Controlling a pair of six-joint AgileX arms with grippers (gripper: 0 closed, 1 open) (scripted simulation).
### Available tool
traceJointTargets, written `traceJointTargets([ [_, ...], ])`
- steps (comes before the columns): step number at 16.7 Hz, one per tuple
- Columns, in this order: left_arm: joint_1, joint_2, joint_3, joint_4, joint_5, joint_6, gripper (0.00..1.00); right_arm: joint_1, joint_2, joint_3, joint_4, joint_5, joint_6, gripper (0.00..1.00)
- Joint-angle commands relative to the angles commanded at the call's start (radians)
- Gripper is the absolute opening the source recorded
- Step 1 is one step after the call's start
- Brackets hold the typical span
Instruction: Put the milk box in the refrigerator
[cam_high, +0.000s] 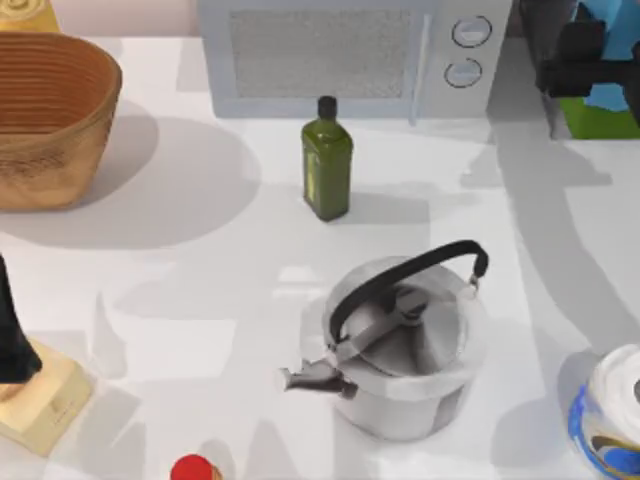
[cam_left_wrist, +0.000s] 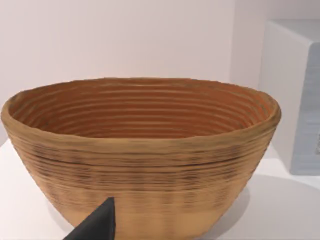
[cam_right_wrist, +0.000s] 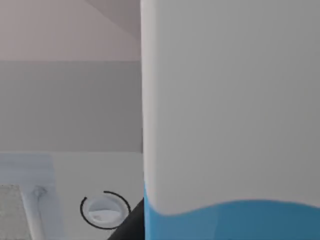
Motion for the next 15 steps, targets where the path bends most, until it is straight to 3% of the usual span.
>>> traceJointTargets([
  [15, 0.000, 0.000, 0.000, 0.000, 0.000, 0.000, 1.00, -0.249, -1.270, -0.642, -0.533, -0.262, -0.037, 0.00],
])
